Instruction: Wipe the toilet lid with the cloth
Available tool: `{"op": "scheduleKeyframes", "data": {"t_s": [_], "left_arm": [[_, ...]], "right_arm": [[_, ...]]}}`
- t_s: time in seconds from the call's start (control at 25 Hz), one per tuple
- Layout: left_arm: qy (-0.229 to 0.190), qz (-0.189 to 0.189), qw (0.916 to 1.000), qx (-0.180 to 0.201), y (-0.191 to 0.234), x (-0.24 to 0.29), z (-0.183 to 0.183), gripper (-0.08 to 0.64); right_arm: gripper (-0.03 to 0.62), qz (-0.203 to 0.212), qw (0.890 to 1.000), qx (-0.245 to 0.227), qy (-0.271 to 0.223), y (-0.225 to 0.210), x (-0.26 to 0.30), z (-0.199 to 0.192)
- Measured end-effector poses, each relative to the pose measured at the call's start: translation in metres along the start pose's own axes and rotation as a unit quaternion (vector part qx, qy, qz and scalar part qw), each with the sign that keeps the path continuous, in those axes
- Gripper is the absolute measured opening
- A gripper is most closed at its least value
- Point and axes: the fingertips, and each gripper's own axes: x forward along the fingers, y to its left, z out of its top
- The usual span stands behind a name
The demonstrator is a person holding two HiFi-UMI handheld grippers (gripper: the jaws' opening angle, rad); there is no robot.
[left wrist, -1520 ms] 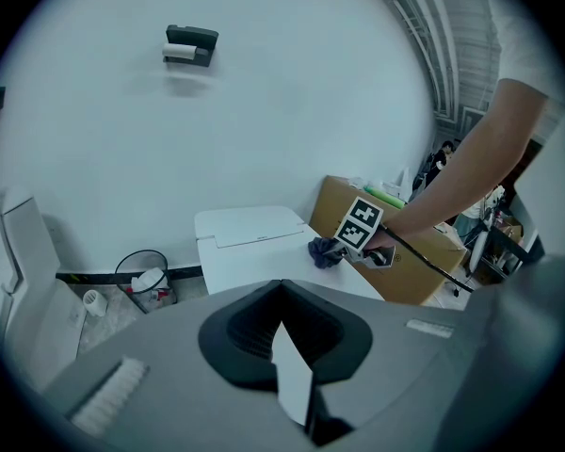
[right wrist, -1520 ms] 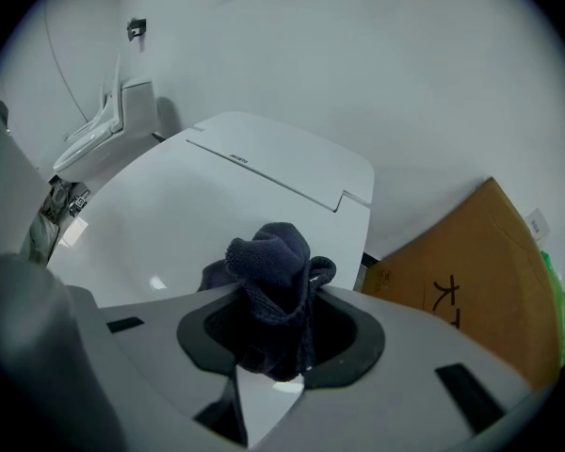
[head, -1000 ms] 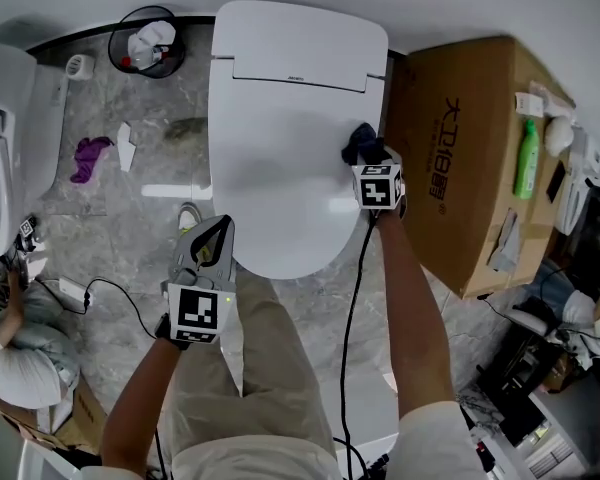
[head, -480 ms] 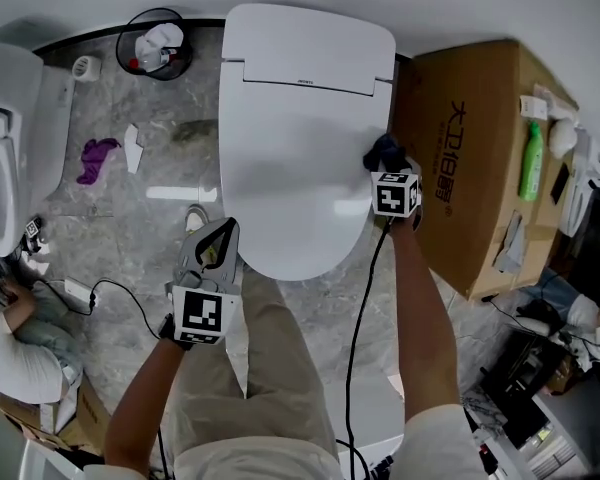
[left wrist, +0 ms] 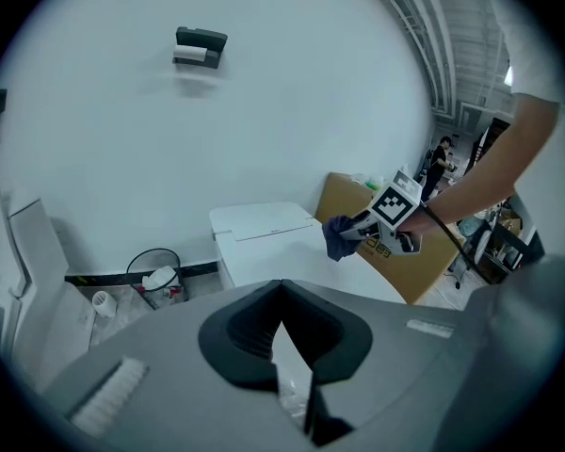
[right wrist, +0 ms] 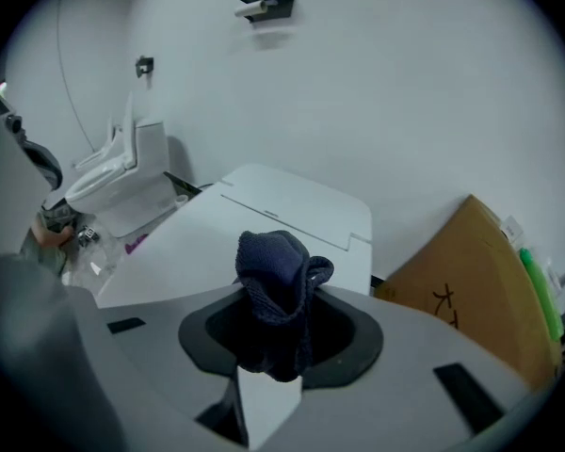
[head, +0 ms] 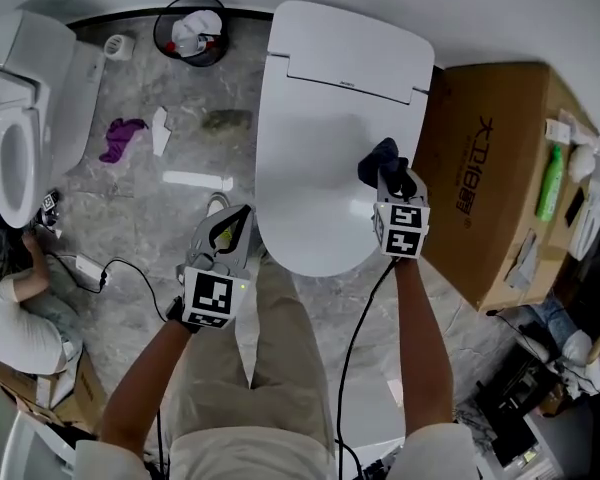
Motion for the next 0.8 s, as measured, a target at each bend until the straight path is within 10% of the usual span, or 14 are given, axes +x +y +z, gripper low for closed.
{"op": "scheduleKeyframes", "data": {"t_s": [0.8], "left_arm": [[0.000, 0.024, 0.9990, -0.037, 0.043, -0.027, -0.019, 0.000]], "right_arm": [[0.121, 0.202, 0.977, -0.061, -0.005, 0.250, 0.038, 0.056]]}}
